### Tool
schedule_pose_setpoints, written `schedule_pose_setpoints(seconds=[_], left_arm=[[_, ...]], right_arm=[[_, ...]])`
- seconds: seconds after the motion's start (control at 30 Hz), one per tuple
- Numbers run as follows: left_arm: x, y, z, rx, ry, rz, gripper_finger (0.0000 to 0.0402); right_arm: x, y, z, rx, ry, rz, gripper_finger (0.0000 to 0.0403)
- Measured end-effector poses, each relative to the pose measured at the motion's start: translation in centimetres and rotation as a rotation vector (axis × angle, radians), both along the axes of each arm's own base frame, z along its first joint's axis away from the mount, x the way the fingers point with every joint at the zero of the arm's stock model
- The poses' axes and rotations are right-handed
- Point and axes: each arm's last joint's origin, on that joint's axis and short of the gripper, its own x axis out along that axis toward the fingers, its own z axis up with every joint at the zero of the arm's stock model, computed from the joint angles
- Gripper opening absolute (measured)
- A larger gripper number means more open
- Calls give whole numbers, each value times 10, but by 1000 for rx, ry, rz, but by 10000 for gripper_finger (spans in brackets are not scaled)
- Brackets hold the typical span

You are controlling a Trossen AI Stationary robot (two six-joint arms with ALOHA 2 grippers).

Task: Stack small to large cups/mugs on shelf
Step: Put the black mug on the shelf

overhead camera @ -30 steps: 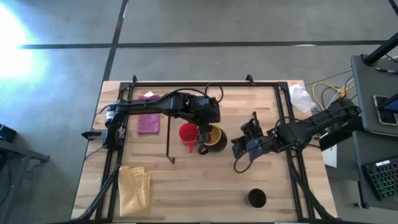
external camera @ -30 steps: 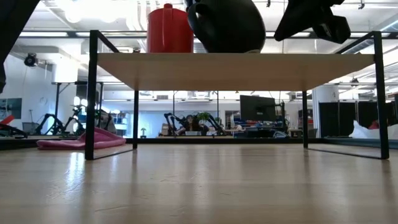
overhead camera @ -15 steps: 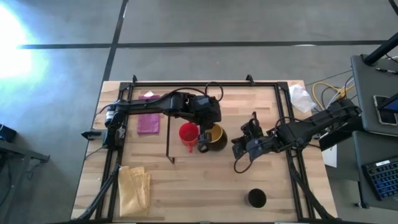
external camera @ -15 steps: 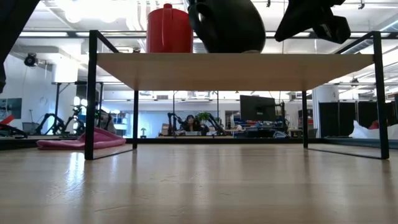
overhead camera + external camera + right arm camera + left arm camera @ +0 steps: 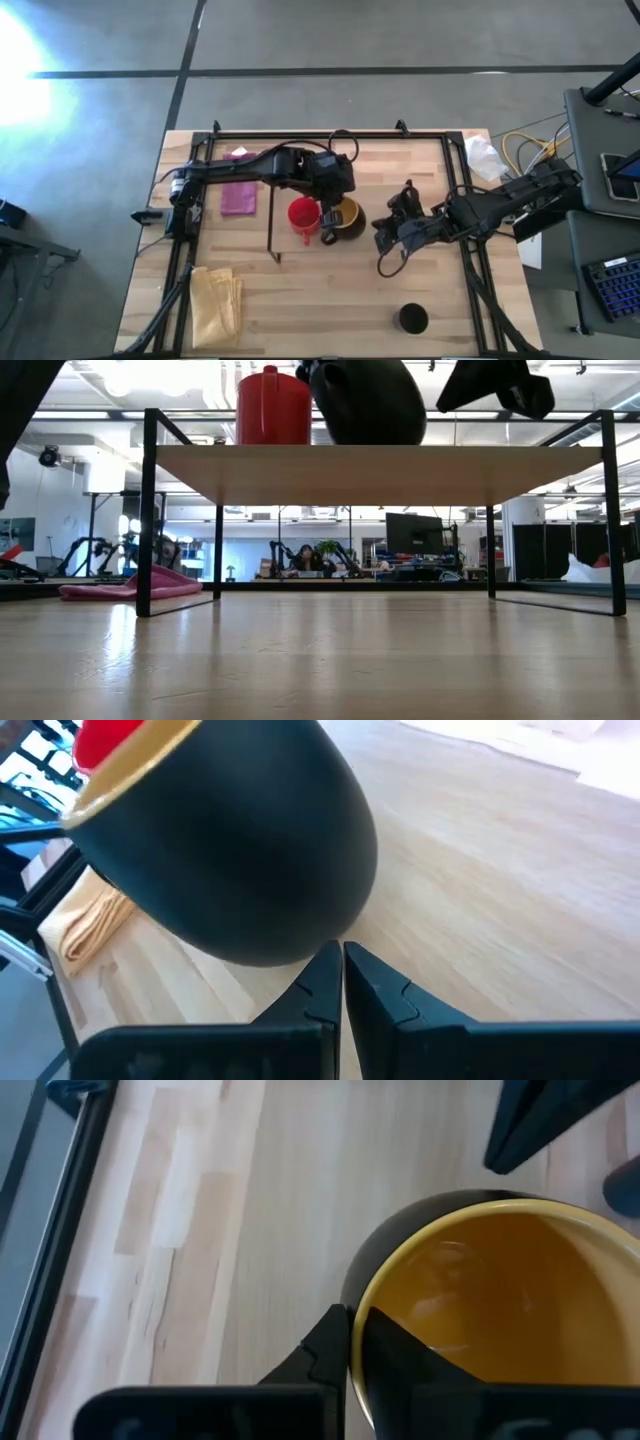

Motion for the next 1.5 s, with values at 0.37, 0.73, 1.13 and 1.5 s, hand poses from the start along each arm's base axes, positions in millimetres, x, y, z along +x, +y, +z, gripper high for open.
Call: schedule_pose_setpoints(seconds=[0.37, 0.73, 1.13, 1.5], left_arm=[[-7, 0, -1, -89, 49, 136, 1], [-8, -4, 12, -113, -7, 124, 0], [-6, -4, 10, -118, -16, 119, 8], [-3, -3, 10, -108, -37, 117, 43]], right_arm=[[3, -2, 6, -34, -19, -7, 9], [6, -1, 7, -23, -62, -12, 9], [7, 0, 7, -26, -68, -4, 9], [7, 0, 5, -27, -65, -5, 9]])
